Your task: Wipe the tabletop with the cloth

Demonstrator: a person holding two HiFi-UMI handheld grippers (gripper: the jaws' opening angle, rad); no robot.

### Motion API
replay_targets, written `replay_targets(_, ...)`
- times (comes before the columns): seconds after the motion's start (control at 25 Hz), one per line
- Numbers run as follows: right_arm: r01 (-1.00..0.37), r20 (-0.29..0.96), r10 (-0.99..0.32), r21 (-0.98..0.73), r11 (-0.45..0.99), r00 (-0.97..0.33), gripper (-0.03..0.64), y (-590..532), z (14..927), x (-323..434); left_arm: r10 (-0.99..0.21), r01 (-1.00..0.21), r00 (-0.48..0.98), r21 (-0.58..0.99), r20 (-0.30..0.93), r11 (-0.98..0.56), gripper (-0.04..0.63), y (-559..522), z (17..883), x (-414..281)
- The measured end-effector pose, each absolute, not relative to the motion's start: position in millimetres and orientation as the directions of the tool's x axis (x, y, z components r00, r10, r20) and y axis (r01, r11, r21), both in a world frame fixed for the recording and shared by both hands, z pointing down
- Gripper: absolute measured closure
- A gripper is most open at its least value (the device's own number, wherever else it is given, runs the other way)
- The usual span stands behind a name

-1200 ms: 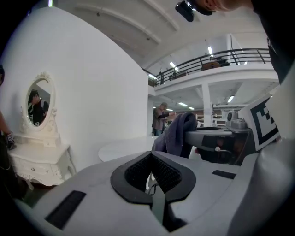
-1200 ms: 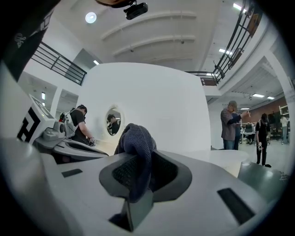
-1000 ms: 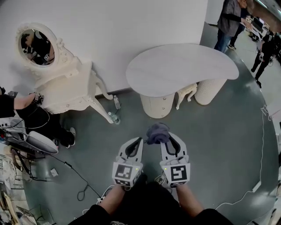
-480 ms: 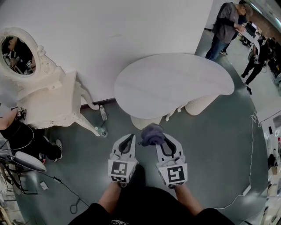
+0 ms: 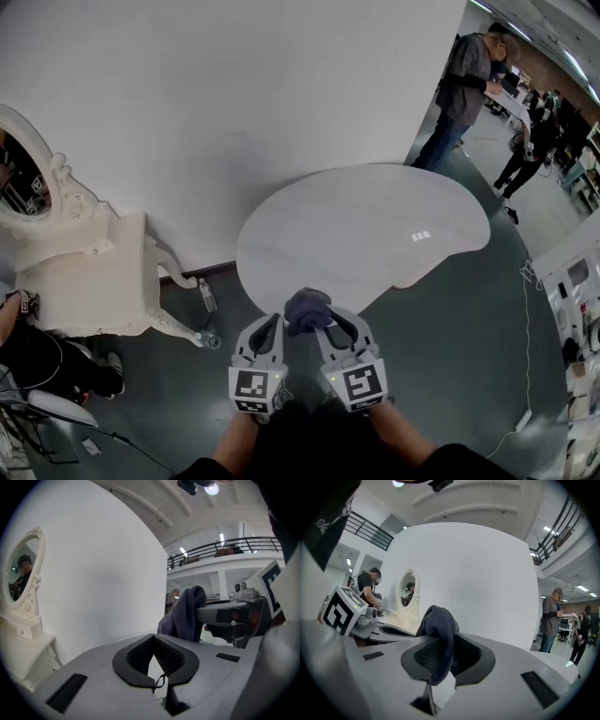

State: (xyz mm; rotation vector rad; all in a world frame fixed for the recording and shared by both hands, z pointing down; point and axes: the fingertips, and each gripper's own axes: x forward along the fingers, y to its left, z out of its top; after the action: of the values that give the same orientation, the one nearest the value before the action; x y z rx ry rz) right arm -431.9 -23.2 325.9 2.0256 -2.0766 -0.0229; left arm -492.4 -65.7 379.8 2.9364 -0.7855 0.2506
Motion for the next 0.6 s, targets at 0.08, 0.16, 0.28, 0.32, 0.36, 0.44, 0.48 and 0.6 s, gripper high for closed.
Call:
replay_targets(0.08,-0.976,0.177,-0.983,0.203,0.084,-0.047,0.557,-43,327,-428,-0.506,-0.525,0.840,0.057,0.195,-0.849,0.588,-79,382,-492)
replay_targets(0.16,-0.970,0.193,-0.977,0.206,0.128,-0.088,0.557,-66,333,-421,-0.533,-0.559,0.817,0.073,0.219,-0.826,0.588,-95,389,-492)
replay_targets(0.28,-0.960,0.235,-0.961,0.202,0.195,-0.145,0.557,-109,352,-407,-0.570,-0.605,0.782,0.087,0.251,-0.792,0.588,-121,407,-494)
replay_targets(0.32,-0.957,0.254,-0.954,0.196,0.214,-0.161,0.557,-125,361,-402,-0.582,-0.619,0.770,0.090,0.261,-0.780,0.588,-130,414,-494)
replay_targets(0.36,-0.954,0.274,-0.945,0.188,0.235,-0.179,0.557,-141,370,-398,-0.594,-0.635,0.757,0.091,0.272,-0.767,0.588,-138,420,-494)
replay_targets(0.44,-0.942,0.315,-0.923,0.175,0.286,-0.221,0.557,-176,388,-390,-0.619,-0.666,0.726,0.085,0.300,-0.741,0.588,-155,432,-492)
replay_targets(0.48,-0.933,0.339,-0.908,0.170,0.316,-0.246,0.555,-194,397,-387,-0.628,-0.680,0.711,0.081,0.317,-0.729,0.588,-165,438,-490)
replay_targets(0.6,-0.894,0.422,-0.844,0.148,0.424,-0.331,0.557,-247,427,-376,-0.643,-0.715,0.670,0.086,0.372,-0.694,0.588,-183,453,-480)
